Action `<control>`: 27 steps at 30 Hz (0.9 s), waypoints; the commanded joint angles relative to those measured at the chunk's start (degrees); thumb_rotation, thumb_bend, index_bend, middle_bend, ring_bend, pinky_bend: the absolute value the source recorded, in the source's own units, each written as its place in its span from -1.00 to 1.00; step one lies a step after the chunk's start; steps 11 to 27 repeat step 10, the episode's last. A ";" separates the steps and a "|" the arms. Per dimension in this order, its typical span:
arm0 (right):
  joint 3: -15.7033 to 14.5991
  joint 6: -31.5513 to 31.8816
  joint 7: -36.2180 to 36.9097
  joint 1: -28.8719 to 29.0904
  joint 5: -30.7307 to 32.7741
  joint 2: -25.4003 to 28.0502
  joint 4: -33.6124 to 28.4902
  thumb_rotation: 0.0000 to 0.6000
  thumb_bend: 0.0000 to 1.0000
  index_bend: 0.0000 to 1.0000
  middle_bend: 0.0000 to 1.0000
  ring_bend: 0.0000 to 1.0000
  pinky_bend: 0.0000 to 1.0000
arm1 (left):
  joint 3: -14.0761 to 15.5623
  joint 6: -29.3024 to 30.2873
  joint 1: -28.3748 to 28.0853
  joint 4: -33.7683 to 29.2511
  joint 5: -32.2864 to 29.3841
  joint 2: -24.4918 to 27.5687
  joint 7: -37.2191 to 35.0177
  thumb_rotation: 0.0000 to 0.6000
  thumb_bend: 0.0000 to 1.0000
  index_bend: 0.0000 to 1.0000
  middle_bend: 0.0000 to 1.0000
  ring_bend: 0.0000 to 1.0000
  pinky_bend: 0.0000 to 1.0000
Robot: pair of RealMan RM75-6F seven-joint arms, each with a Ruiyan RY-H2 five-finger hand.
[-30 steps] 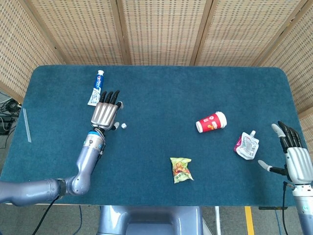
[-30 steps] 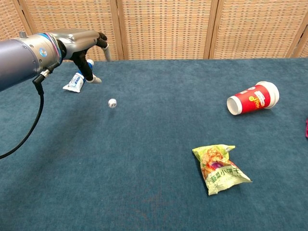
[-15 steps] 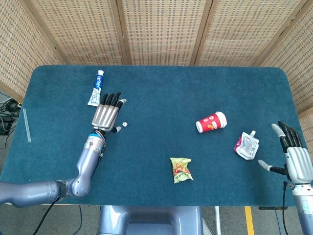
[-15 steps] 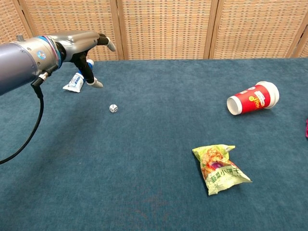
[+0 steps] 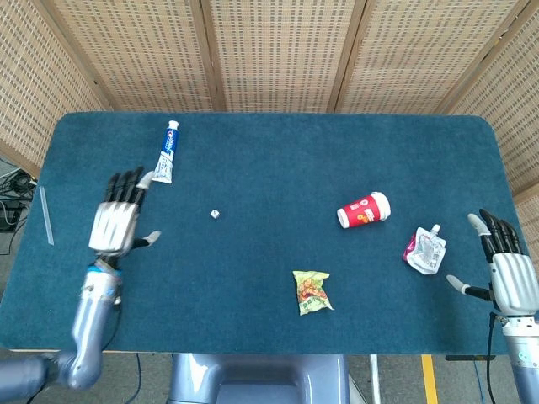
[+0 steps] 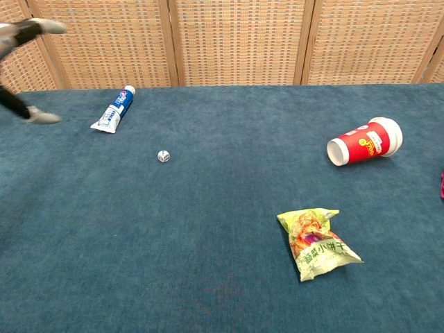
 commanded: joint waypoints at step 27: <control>-0.78 0.84 -9.70 0.48 -1.97 -1.76 -2.53 1.00 -0.88 -0.99 -1.00 -1.00 -1.00 | 10.26 5.29 13.63 3.33 8.16 5.66 -9.88 1.00 -1.00 -1.00 -1.00 -1.00 -1.00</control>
